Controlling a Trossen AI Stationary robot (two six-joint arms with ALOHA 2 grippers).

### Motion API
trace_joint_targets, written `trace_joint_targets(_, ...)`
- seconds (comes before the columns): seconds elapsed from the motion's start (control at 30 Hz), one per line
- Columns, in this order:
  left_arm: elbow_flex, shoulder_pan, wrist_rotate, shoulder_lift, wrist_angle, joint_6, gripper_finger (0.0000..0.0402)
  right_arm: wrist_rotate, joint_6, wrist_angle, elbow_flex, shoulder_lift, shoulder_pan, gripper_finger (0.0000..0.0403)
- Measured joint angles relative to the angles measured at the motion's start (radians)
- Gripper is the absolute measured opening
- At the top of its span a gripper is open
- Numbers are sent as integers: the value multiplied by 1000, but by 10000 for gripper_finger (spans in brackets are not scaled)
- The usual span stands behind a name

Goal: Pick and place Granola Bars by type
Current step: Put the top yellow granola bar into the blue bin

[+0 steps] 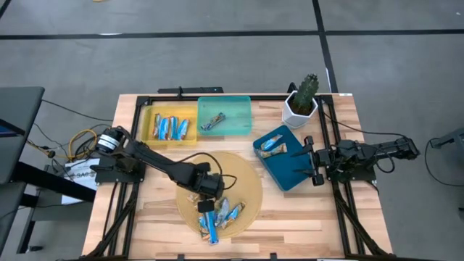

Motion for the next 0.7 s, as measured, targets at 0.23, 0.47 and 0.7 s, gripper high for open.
trace_joint_targets(0.23, 0, 0, -2, -14, -161, -268, 100, 0, 0, 0, 0, 0, 0, 244)
trace_joint_targets(0.47, -2, -1, -6, -14, -184, -364, 107, 0, 0, 0, 0, 0, 0, 244)
trace_joint_targets(0.7, -2, 0, -7, -12, -189, -428, 152, 0, 0, 0, 0, 0, 0, 244)
